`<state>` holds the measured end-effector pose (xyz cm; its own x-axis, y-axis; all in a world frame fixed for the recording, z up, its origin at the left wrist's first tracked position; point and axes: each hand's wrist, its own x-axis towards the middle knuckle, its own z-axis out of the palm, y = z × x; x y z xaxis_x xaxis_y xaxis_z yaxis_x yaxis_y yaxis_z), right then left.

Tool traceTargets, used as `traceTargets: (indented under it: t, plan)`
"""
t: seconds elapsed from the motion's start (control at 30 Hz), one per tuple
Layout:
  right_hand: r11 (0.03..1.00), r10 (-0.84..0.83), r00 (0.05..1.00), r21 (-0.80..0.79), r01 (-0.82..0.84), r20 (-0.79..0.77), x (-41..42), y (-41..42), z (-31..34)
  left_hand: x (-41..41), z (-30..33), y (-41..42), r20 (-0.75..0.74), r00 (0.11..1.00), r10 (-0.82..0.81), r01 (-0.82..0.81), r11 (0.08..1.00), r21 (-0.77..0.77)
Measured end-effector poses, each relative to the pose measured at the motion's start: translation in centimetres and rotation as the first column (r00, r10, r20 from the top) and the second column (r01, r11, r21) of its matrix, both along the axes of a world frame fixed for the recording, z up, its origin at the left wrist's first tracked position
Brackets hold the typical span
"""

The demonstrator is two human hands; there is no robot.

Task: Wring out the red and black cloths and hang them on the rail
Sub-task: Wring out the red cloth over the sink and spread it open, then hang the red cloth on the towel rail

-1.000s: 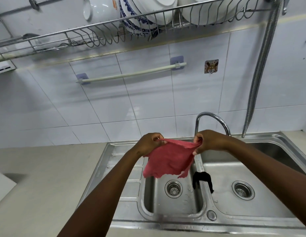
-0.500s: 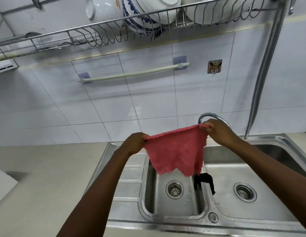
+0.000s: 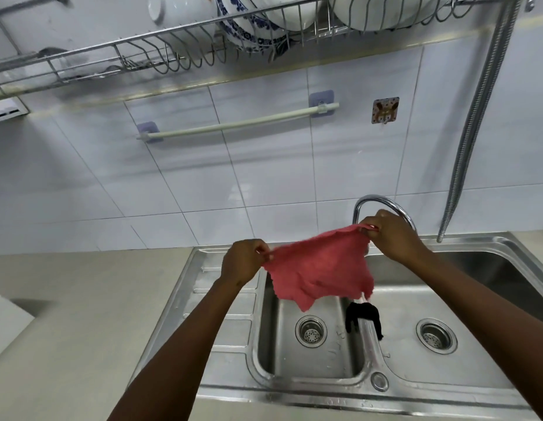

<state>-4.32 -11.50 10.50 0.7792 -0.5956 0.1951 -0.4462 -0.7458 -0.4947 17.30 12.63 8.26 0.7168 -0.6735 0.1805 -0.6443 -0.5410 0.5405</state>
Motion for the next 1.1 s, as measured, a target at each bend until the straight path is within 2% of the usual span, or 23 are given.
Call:
traceTargets:
  t: [0.07, 0.2, 0.33, 0.37, 0.4, 0.43, 0.47, 0.5, 0.53, 0.6, 0.67, 0.73, 0.8, 0.87, 0.93, 1.0, 1.03, 1.1]
  plan:
    - [1.0, -0.029, 1.0, 0.012, 0.029, -0.004, 0.0, 0.1, -0.1, 0.2, -0.4, 0.2, 0.038, 0.999, 0.014, -0.014, 1.0, 0.014]
    - [0.993, -0.027, 1.0, 0.113, 0.028, -0.008, 0.6, 0.0, 0.7, 1.1, -0.5, 0.1, 0.207, 0.976, 0.07, -0.057, 0.996, -0.067]
    - [0.976, 0.06, 0.994, 0.215, -0.04, -0.089, 2.5, -0.4, 3.1, 3.4, 1.0, 0.8, 0.156, 0.988, -0.001, -0.036, 0.971, 0.237]
    - [0.965, 0.053, 0.997, 0.26, -0.036, -0.057, 3.7, -0.6, 4.1, 4.6, 2.5, 1.0, 0.128, 0.992, 0.01, -0.044, 0.963, 0.264]
    - [0.947, 0.042, 0.999, 0.319, -0.038, -0.006, 5.3, -0.6, 5.6, 6.1, 4.6, 0.9, 0.049, 0.999, 0.013, -0.024, 0.976, 0.218]
    - [0.915, 0.019, 0.997, 0.401, -0.045, 0.069, 6.3, -0.6, 6.7, 7.0, 6.1, 0.6, -0.045, 0.999, 0.018, -0.014, 0.996, 0.084]
    - [0.876, -0.003, 0.983, 0.475, -0.087, 0.185, 11.0, -0.5, 9.4, 11.0, 10.0, 0.6, -0.123, 0.99, 0.072, -0.083, 0.993, -0.085]
    - [0.821, -0.028, 0.953, 0.551, -0.15, 0.301, 15.6, -0.3, 12.7, 15.0, 13.8, 0.8, -0.204, 0.977, 0.068, -0.12, 0.96, -0.254]
    - [0.761, -0.082, 0.922, 0.621, -0.187, 0.379, 16.3, -0.5, 14.2, 16.0, 15.5, 0.4, -0.311, 0.95, 0.043, -0.162, 0.915, -0.368]
    - [0.692, -0.122, 0.844, 0.655, -0.304, 0.522, 18.6, -0.9, 18.0, 17.6, 19.8, -0.7, -0.431, 0.902, -0.036, -0.232, 0.8, -0.553]
    - [0.726, -0.145, 0.77, 0.596, -0.344, 0.622, 21.5, -1.9, 21.3, 20.3, 23.5, -2.5, -0.528, 0.835, -0.158, -0.294, 0.682, -0.669]
    - [0.792, -0.14, 0.707, 0.507, -0.34, 0.693, 24.3, -2.9, 24.3, 23.5, 26.5, -4.3, -0.504, 0.829, -0.242, -0.294, 0.579, -0.76]
    - [0.904, -0.074, 0.722, 0.352, -0.242, 0.688, 25.2, -4.1, 25.6, 23.8, 27.5, -5.7, -0.389, 0.896, -0.215, -0.194, 0.598, -0.778]
    - [0.989, 0.048, 0.822, 0.088, -0.118, 0.567, 25.2, -5.3, 25.8, 23.6, 26.2, -6.9, -0.087, 0.987, -0.138, 0.045, 0.742, -0.668]
    - [0.989, 0.136, 0.928, -0.099, -0.109, 0.346, 25.1, -6.2, 24.7, 24.4, 23.7, -7.6, 0.215, 0.965, -0.152, 0.222, 0.909, -0.353]
    - [0.971, 0.181, 0.977, -0.178, -0.159, 0.112, 25.1, -6.7, 23.0, 25.2, 21.7, -7.2, 0.301, 0.928, -0.219, 0.245, 0.968, -0.051]
    - [0.961, 0.204, 0.979, -0.198, -0.194, 0.03, 25.0, -6.8, 22.0, 25.6, 20.7, -6.8, 0.306, 0.921, -0.243, 0.242, 0.969, 0.04]
    - [0.943, 0.24, 0.969, -0.225, -0.246, -0.057, 24.7, -6.8, 20.4, 25.9, 19.4, -6.3, 0.312, 0.913, -0.262, 0.239, 0.965, 0.11]
